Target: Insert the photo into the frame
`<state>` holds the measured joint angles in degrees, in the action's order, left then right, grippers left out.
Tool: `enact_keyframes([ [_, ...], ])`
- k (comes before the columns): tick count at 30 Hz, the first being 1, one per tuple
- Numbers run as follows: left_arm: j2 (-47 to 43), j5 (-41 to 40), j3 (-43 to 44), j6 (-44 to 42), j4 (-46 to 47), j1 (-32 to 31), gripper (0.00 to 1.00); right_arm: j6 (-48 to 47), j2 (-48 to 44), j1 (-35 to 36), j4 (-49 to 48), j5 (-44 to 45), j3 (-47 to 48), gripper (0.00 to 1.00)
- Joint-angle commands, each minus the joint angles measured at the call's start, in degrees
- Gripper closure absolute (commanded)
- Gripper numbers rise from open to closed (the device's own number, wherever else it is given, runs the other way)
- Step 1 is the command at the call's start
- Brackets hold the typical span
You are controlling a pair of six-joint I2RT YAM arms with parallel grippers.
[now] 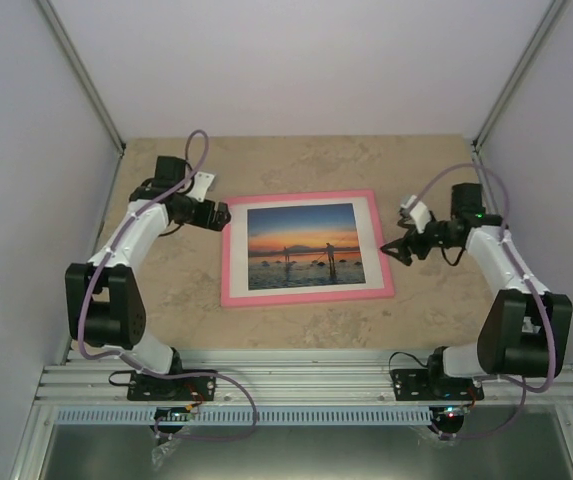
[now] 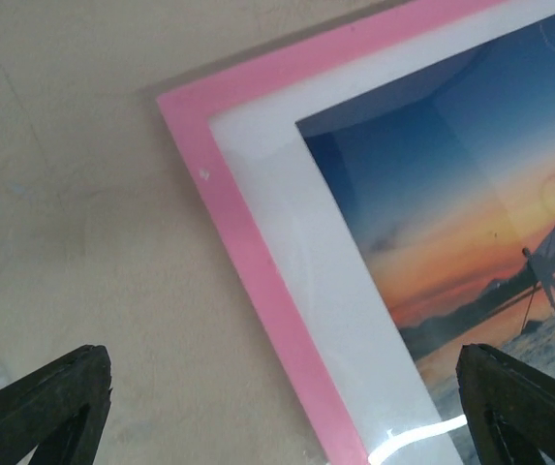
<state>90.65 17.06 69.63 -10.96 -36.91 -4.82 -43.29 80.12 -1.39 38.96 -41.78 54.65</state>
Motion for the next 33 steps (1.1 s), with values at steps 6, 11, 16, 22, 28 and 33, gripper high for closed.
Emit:
enact_keyframes([
  [6,-9.21,4.58,-4.26,-2.41,-0.10,11.46,0.01,1.22,0.24,-18.01,2.43,-12.03,0.56,0.02],
  [11,-13.78,2.36,-9.80,-2.35,2.79,13.56,0.01,2.18,0.82,-25.03,2.13,-14.69,-0.61,0.02],
  [16,-16.47,0.62,-14.51,-1.44,5.13,13.63,0.01,1.75,1.07,-29.98,2.20,-16.04,-1.95,0.02],
  [22,-19.09,-0.82,-17.50,-1.12,6.10,13.63,0.00,0.66,1.05,-32.42,2.46,-16.58,-3.41,0.02],
  [28,-20.68,-1.32,-19.19,-0.82,6.49,13.70,0.00,-0.45,2.07,-32.63,3.75,-17.95,-3.38,0.02],
  [33,-22.30,-1.86,-20.44,-0.86,6.71,13.68,0.00,-0.83,2.26,-32.63,4.03,-18.40,-3.44,0.02],
])
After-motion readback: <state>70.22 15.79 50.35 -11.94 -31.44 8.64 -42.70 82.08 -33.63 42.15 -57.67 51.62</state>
